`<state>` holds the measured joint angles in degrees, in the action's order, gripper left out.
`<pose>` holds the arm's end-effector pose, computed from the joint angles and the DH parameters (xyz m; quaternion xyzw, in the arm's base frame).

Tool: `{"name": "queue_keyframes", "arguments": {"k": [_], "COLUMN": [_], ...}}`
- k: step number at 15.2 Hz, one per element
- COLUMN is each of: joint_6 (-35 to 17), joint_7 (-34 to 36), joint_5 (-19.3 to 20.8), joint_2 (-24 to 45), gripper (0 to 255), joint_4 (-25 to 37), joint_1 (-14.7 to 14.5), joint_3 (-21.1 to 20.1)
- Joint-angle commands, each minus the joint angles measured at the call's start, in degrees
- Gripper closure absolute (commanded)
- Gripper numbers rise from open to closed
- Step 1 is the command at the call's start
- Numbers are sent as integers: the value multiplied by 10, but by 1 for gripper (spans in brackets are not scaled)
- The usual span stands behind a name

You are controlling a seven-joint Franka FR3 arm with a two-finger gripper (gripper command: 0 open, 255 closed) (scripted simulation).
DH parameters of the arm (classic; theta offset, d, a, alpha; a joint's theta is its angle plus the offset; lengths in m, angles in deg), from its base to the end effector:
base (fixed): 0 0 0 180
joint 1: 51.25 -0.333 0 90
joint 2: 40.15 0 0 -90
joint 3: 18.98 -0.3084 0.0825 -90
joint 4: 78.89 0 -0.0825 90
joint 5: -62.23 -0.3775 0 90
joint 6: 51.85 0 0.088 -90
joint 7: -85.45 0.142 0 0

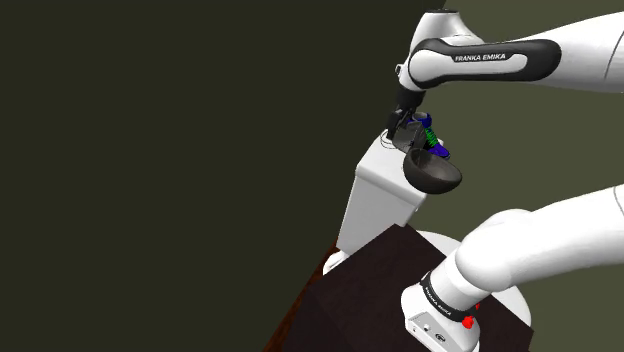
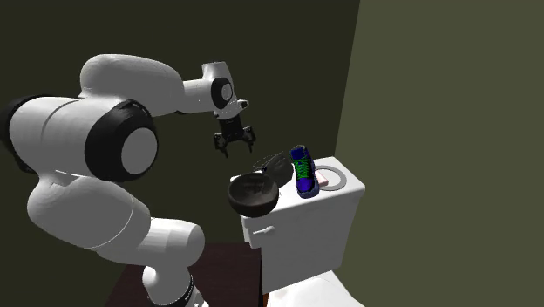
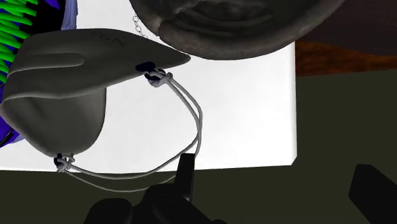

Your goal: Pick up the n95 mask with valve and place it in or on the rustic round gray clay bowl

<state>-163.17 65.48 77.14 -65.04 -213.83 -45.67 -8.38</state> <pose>0.3970 -0.1445 0.4536 0.9927 0.0871 -0.0159 0.0817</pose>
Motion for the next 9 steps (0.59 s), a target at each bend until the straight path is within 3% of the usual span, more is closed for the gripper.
{"name": "queue_keyframes", "arguments": {"k": [1, 4, 9], "joint_6": [-16, -42, -75], "joint_7": [-22, -54, -54], "joint_5": [7, 15, 19], "joint_2": [38, 95, 107], "gripper": [0, 0, 0], "joint_4": [14, 34, 13], "joint_1": [5, 11, 11], "joint_3": [16, 39, 48]}}
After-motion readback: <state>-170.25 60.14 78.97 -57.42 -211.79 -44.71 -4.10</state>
